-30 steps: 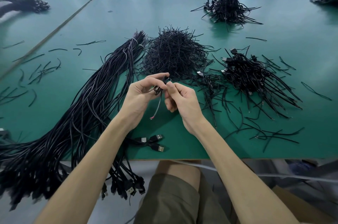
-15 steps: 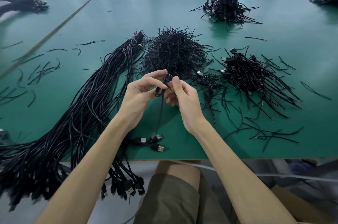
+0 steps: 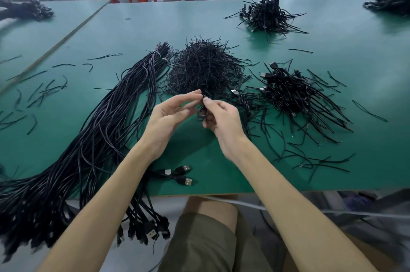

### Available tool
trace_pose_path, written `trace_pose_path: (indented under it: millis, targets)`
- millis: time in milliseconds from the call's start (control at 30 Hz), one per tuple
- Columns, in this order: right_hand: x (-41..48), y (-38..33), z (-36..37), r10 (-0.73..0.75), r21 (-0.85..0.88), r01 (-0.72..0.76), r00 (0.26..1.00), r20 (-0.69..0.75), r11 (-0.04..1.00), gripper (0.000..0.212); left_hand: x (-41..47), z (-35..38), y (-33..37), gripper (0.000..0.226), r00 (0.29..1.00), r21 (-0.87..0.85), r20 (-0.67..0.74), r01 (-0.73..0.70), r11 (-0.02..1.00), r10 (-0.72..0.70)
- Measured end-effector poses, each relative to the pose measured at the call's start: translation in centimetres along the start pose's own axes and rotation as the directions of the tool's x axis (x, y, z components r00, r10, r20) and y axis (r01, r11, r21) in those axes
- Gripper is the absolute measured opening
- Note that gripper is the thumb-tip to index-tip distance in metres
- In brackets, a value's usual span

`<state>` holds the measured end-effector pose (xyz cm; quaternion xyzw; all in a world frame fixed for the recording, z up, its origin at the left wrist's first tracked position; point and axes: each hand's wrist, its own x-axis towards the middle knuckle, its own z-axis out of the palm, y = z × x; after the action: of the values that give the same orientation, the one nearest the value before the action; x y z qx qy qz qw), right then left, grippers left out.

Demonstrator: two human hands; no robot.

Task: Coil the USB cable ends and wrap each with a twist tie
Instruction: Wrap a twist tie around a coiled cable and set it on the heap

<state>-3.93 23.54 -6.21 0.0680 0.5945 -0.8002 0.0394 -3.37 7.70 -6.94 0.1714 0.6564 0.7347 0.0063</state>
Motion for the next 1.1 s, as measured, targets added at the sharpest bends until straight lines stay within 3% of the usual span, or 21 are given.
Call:
trace_pose_path:
  millis: [100, 167, 267, 367, 467, 567, 667, 900, 1100]
  targets:
    - [0.2, -2.8, -1.3, -0.104, -0.120, 0.097, 0.993, -0.048, 0.988, 0.020, 0.1, -0.1, 0.0, 0.035, 0.998, -0.008, -0.050, 0.044, 0.999, -0.044]
    - [0.5, -5.2, -2.9, -0.273, -0.359, 0.242, 0.961, -0.038, 0.901, 0.016, 0.2, 0.0, 0.0, 0.030, 0.994, 0.011, -0.069, 0.080, 0.997, -0.079]
    - [1.7, -8.7, -5.5, -0.489, -0.722, 0.376, 0.870, 0.060, 0.581, 0.014, 0.1, 0.0, -0.1, 0.026, 0.992, 0.043, -0.076, 0.100, 0.994, -0.096]
    - [3.9, -10.7, -9.0, -0.615, -0.923, 0.254, 0.788, 0.024, 0.290, 0.022, 0.1, 0.1, -0.1, 0.026, 0.992, 0.055, -0.078, 0.099, 0.994, -0.095]
    - [5.0, -9.8, -12.4, -0.607, -0.980, 0.112, 0.795, -0.011, 0.164, 0.028, 0.2, 0.0, -0.3, 0.028, 0.992, 0.062, -0.077, 0.104, 0.993, -0.099]
    - [5.7, -7.7, -13.4, -0.627, -0.996, 0.087, 0.777, 0.051, 0.026, 0.031, 0.2, 0.0, -0.3, 0.027, 0.993, 0.076, -0.069, 0.106, 0.992, -0.100]
    - [6.6, -7.4, -12.3, -0.633, -0.999, 0.045, 0.774, 0.028, 0.010, 0.028, 0.2, -0.1, -0.3, 0.025, 0.991, 0.075, -0.073, 0.114, 0.991, -0.109]
    - [6.0, -6.4, -12.7, -0.627, -0.989, 0.039, 0.769, 0.123, -0.146, 0.025, -0.2, -0.1, -0.1, 0.025, 0.987, 0.065, -0.101, 0.133, 0.989, -0.126]
    - [4.6, -6.7, -11.4, -0.551, -0.971, 0.022, 0.820, 0.154, -0.239, 0.050, -0.3, 0.3, 0.3, 0.021, 0.987, 0.145, -0.095, 0.140, 0.980, -0.127]
